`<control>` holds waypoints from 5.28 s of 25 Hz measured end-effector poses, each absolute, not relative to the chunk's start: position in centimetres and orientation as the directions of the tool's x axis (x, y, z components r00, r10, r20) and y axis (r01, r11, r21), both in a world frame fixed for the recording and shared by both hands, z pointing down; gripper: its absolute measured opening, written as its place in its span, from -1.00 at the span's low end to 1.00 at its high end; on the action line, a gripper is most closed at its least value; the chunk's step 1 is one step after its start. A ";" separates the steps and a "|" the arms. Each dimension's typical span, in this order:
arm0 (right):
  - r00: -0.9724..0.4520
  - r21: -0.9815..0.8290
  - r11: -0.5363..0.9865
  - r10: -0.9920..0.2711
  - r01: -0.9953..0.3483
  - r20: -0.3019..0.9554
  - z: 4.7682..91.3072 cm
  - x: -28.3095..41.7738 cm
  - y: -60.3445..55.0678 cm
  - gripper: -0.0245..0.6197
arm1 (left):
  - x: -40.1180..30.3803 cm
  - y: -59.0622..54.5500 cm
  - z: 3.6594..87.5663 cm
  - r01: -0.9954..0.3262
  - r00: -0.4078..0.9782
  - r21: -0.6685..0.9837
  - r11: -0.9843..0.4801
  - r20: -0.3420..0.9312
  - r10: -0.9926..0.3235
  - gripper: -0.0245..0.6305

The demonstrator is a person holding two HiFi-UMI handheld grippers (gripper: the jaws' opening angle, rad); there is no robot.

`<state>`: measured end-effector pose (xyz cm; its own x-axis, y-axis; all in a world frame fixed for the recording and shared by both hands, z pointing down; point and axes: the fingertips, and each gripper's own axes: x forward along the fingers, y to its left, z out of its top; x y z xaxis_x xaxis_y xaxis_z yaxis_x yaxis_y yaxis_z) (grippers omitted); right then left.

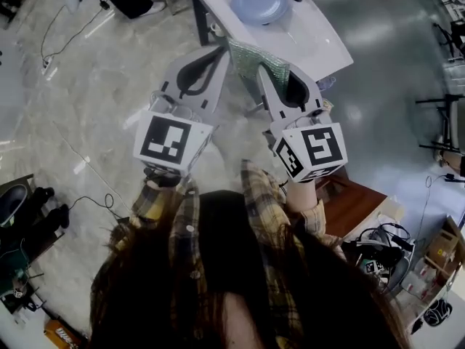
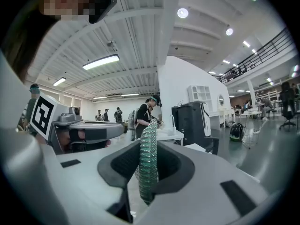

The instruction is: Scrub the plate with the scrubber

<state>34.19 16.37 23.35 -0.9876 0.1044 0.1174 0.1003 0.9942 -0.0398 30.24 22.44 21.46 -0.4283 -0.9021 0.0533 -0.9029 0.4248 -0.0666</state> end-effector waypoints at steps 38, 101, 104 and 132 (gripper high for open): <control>-0.988 -0.043 0.999 -0.024 -0.031 0.151 24.4 4.2 7.1 -0.63 | -0.9 16.3 21.7 -0.921 -0.388 -0.031 0.387 0.063 -0.919 -0.88; -0.578 -0.115 0.569 -0.775 -0.814 0.256 29.4 -2.6 -11.2 -0.63 | -10.8 -13.6 28.8 -0.803 0.579 -0.028 -0.595 0.193 -0.792 -0.88; -0.568 -0.132 0.555 -0.775 -0.821 0.277 30.6 -2.3 -11.2 -0.63 | -10.1 -13.7 30.4 -0.790 0.595 -0.008 -0.613 0.227 -0.771 -0.88; -0.466 -0.216 0.414 -0.760 -0.884 0.452 44.2 -0.1 -12.3 -0.63 | -9.7 -14.0 48.8 -0.716 0.630 0.086 -0.693 0.507 -0.588 -0.87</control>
